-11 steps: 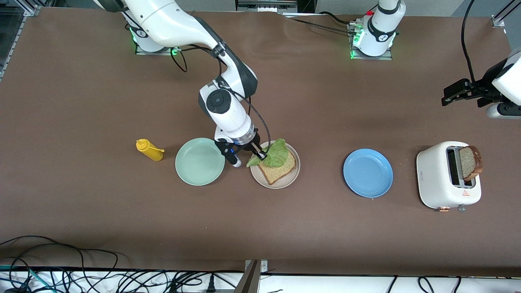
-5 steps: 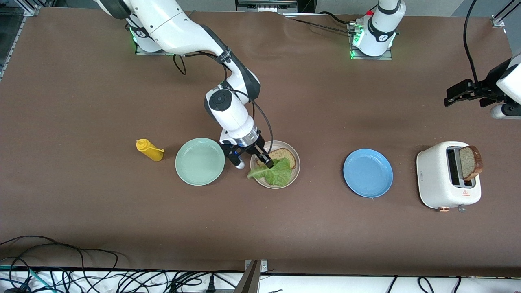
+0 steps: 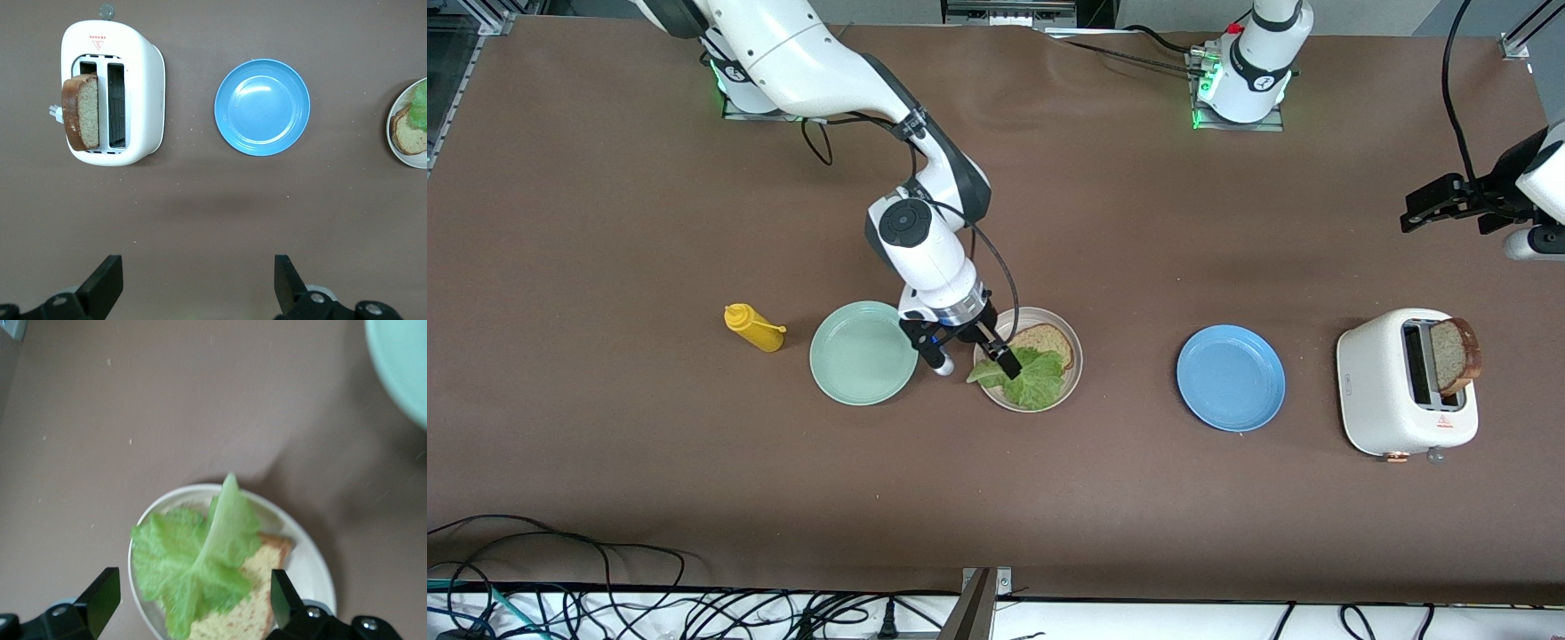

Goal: Make sandwich on beige plate with both arms
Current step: 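Release the lettuce and move the right gripper back over the mint plate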

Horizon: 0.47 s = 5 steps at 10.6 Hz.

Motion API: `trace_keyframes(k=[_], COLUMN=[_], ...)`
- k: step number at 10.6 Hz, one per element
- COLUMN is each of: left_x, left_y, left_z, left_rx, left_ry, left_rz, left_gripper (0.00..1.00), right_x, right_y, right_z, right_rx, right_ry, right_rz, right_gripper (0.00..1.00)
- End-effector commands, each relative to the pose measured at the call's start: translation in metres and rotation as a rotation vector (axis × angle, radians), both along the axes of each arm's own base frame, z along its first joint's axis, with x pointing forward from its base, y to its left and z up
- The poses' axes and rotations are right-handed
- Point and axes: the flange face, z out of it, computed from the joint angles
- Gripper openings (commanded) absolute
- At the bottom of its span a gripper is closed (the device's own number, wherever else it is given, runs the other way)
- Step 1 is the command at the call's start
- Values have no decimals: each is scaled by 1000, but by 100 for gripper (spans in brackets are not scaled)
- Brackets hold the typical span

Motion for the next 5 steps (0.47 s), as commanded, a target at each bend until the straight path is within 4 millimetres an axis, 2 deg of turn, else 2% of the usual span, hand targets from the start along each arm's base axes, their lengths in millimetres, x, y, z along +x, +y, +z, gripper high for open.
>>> trace_keyframes(k=[1, 4, 5], left_x=[3, 3, 3], left_y=[0, 1, 1], left_z=[4, 4, 4], left_rx=[-8, -8, -8], left_ry=[-8, -8, -8], left_rz=[7, 9, 9], left_gripper=[100, 100, 100], right_x=[-4, -7, 0], right_y=[-7, -30, -49], right_z=[36, 71, 91], right_rx=[-131, -295, -333], right_ry=[4, 54, 48], right_rz=[62, 161, 224], right_gripper=[100, 100, 100])
